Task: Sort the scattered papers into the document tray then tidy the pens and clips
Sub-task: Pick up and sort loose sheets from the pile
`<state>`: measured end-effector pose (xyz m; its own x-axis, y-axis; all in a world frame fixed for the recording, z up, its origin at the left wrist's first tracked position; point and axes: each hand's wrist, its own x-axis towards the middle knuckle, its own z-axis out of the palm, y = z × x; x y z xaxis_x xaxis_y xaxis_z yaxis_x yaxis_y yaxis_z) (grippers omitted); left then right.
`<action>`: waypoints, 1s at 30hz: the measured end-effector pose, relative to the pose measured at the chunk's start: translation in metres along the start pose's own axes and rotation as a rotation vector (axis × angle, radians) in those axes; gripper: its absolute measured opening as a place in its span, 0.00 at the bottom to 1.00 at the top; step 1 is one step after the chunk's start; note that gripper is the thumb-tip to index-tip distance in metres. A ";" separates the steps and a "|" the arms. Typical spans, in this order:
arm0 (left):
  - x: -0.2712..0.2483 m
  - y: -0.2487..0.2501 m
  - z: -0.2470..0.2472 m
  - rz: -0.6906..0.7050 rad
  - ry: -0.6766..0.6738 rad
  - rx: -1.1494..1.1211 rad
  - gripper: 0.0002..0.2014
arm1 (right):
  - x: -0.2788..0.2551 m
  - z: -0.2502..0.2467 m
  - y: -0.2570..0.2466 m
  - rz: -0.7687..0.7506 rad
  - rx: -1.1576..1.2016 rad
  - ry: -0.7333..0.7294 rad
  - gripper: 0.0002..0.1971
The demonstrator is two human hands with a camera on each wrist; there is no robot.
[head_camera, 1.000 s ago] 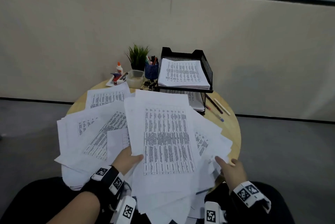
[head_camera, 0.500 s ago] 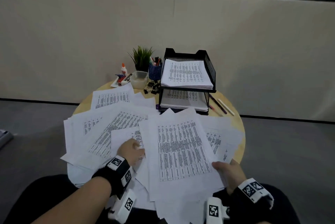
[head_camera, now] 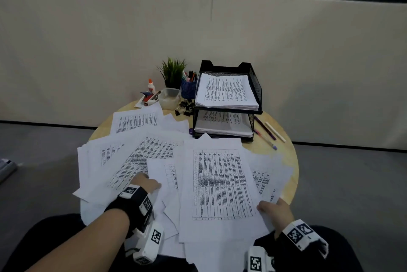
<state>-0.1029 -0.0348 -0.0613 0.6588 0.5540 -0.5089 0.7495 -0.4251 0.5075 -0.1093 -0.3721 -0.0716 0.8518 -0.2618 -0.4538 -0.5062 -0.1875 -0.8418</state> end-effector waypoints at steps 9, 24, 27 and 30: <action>-0.005 -0.001 0.012 0.115 0.067 -0.245 0.07 | 0.006 -0.011 0.005 -0.054 -0.136 0.079 0.06; 0.005 -0.009 -0.021 0.291 0.044 -0.316 0.33 | -0.013 -0.010 0.001 0.245 -0.307 -0.029 0.14; -0.007 -0.002 -0.035 0.240 -0.139 0.059 0.19 | -0.009 -0.010 0.003 0.156 -0.244 0.021 0.28; -0.015 -0.001 -0.034 0.188 -0.346 0.288 0.06 | -0.004 -0.012 0.004 0.001 -0.133 0.133 0.30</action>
<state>-0.1155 -0.0183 -0.0301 0.7306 0.1991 -0.6531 0.5710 -0.7026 0.4246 -0.1164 -0.3831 -0.0700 0.8305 -0.3830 -0.4043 -0.5277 -0.3088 -0.7914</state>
